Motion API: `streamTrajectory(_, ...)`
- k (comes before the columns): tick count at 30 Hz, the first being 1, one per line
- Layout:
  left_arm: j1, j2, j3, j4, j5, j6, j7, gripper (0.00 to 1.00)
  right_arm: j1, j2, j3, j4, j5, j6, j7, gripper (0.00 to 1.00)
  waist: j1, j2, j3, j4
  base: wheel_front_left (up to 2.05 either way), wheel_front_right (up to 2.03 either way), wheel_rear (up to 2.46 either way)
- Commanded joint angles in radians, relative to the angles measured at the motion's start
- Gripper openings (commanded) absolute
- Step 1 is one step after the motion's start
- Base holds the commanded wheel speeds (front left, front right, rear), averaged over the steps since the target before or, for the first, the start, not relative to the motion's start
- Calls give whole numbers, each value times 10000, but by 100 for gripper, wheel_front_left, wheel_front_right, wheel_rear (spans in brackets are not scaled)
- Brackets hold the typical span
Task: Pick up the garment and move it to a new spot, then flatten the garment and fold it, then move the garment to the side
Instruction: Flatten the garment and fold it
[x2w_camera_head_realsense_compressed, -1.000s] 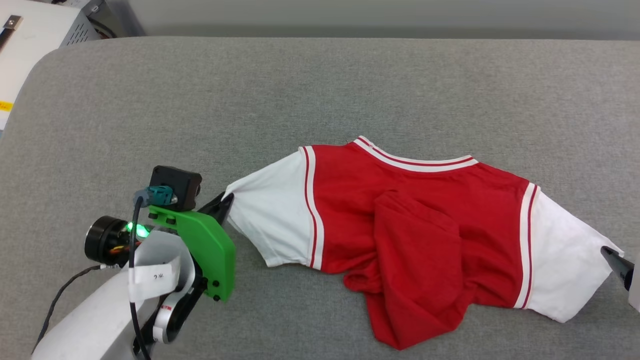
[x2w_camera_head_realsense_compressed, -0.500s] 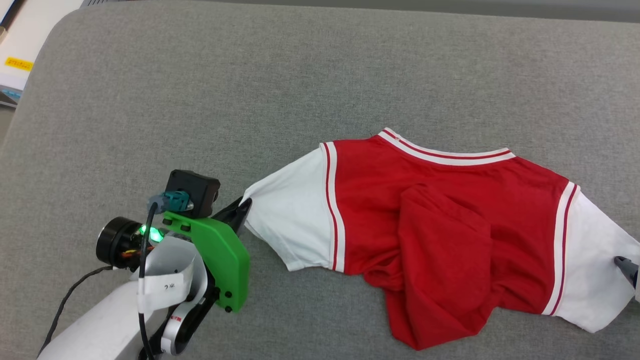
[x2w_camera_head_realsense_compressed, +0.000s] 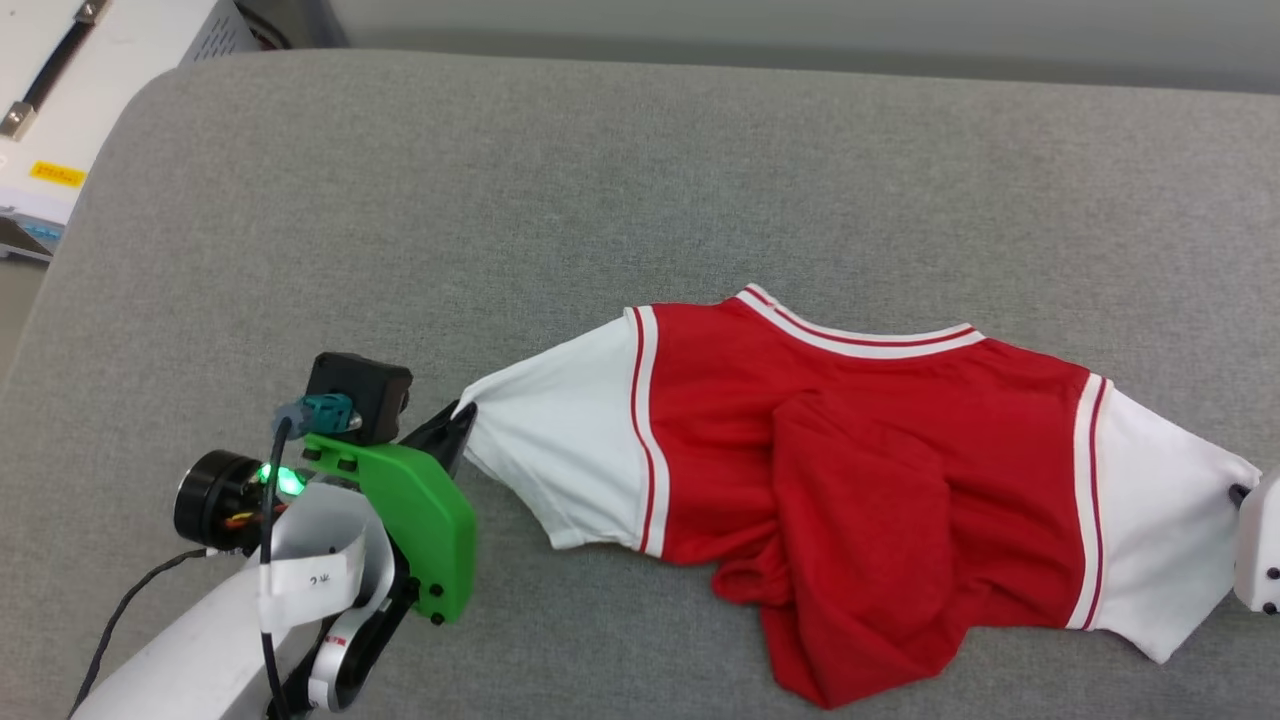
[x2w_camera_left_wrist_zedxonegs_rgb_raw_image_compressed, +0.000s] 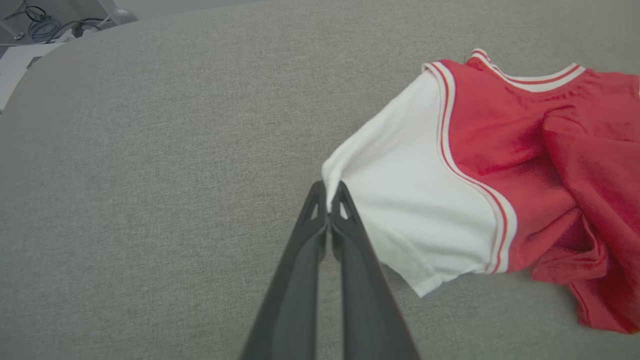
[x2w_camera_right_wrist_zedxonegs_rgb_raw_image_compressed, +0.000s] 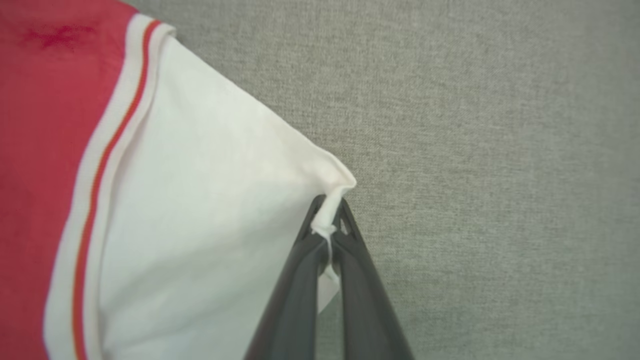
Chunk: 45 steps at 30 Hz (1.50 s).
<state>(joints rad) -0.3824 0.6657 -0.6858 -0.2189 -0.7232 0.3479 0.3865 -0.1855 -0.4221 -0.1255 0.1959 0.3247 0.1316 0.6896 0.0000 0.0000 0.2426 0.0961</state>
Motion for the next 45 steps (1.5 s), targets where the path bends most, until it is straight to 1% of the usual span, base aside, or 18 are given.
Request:
streamTrajectory(1, 170, 104, 152, 28, -29, 62, -175, 0, -176, -179, 46, -129, 57, -9, -291, 0, 0, 0, -553, -249, 0, 0, 0)
streamTrajectory(4, 250, 183, 418, 80, -39, 76, -622, 0, -352, -414, 15, -514, 162, -9, -1117, 0, 0, 0, -1139, -408, 0, 0, 0)
streamTrajectory(6, 299, 292, 573, 57, -9, 77, -877, 0, -392, -667, 89, -807, 234, -9, -1393, 0, 0, 0, -1492, -509, 0, 0, 0)
streamTrajectory(10, 289, 436, 1071, -91, -40, 114, -1498, 0, -674, -1069, -86, -1555, 416, -9, -1808, 0, 0, 0, -2077, -708, 0, 0, 0)
streamTrajectory(12, 248, 560, 1309, -161, 3, 145, -1760, 0, -953, -1115, -237, -1941, 549, -9, -2007, 0, 0, 0, -2310, -828, 0, 0, 0)
streamTrajectory(16, 163, 795, 1689, -330, 43, 178, -2097, 0, -1417, -1417, -97, -2523, 657, -9, -2222, 0, 0, 0, -2710, -1037, 0, 0, 0)
streamTrajectory(22, -299, 1226, 2195, -698, 142, 199, -2197, 0, -2168, -1882, 0, -3007, 918, -9, -2352, 0, 0, 0, -2815, -1118, 0, 0, 0)
streamTrajectory(23, -618, 1519, 2342, -950, 189, 113, -2008, 0, -2471, -2180, 48, -3068, 1000, -9, -2323, 0, 0, 0, -2737, -1086, 0, 0, 0)
streamTrajectory(28, -1246, 2047, 2574, -1074, 299, -120, -1676, 0, -3118, -2492, 153, -2966, 1243, -9, -2191, 0, 0, 0, -2388, -1030, 0, 0, 0)
streamTrajectory(32, -2074, 2229, 2692, -850, 289, -543, -1483, 0, -3913, -2723, 378, -2646, 1391, -9, -2160, 0, 0, 0, -1828, -940, 0, 0, 0)
streamTrajectory(36, -3273, 2294, 2641, -285, 173, -1301, -1088, 0, -5067, -2971, 615, -2127, 1523, -9, -2210, 0, 0, 0, -903, -831, 0, 0, 0)
streamTrajectory(39, -4516, 2262, 2562, 443, 364, -1894, -916, 0, -6164, -3086, 872, -1595, 1483, -9, -2401, 0, 0, 0, -109, -775, 0, 0, 0)
streamTrajectory(45, -7175, 1953, 2489, 2046, 945, -2901, -1062, 0, -8696, -3214, 1807, -362, 1235, -9, -2947, 0, 0, 0, 1489, -754, 0, 0, 0)
